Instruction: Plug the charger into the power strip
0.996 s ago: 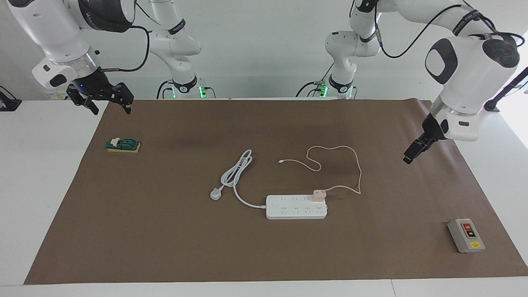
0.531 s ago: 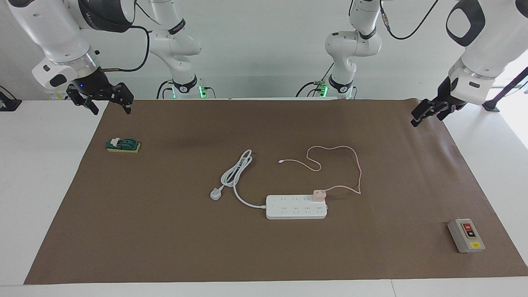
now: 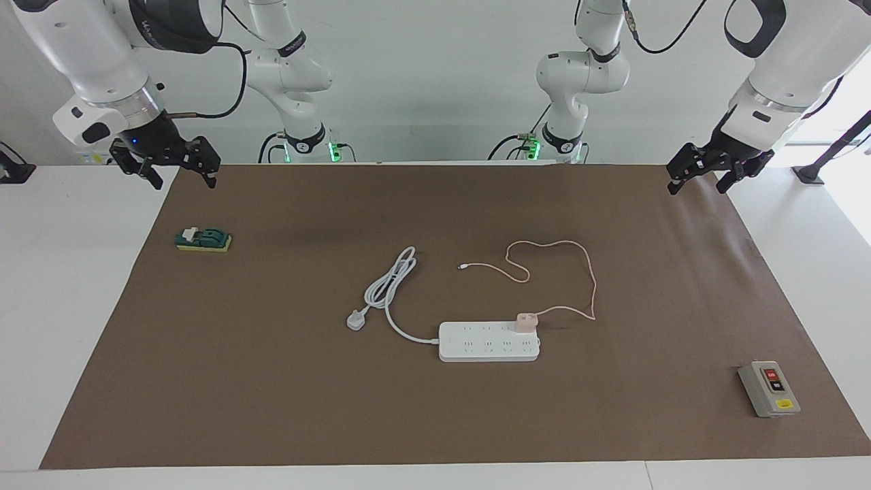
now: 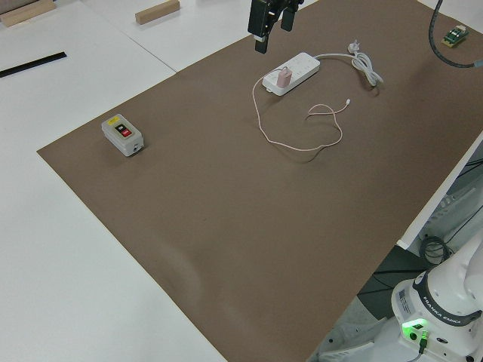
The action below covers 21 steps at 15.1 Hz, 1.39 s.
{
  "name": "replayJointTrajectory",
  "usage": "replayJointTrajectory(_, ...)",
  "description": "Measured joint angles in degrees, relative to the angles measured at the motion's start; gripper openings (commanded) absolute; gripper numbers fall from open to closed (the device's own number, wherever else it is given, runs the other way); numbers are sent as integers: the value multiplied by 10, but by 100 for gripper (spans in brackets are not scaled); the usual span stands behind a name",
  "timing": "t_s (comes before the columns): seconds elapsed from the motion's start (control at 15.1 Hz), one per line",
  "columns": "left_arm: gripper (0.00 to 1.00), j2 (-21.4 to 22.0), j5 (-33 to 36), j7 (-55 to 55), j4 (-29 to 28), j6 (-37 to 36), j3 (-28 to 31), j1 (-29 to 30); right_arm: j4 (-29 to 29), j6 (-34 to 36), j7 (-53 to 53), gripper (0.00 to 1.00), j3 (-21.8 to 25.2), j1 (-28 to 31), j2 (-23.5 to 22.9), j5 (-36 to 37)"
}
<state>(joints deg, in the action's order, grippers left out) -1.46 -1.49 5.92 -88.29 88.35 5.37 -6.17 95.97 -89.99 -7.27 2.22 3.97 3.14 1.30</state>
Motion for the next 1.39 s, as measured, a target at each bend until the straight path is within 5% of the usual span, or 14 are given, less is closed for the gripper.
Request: replayJointTrajectory(1.39, 100, 2, 22, 22, -11, -20, 6, -1, 0, 0, 0, 100, 0, 0, 0, 0)
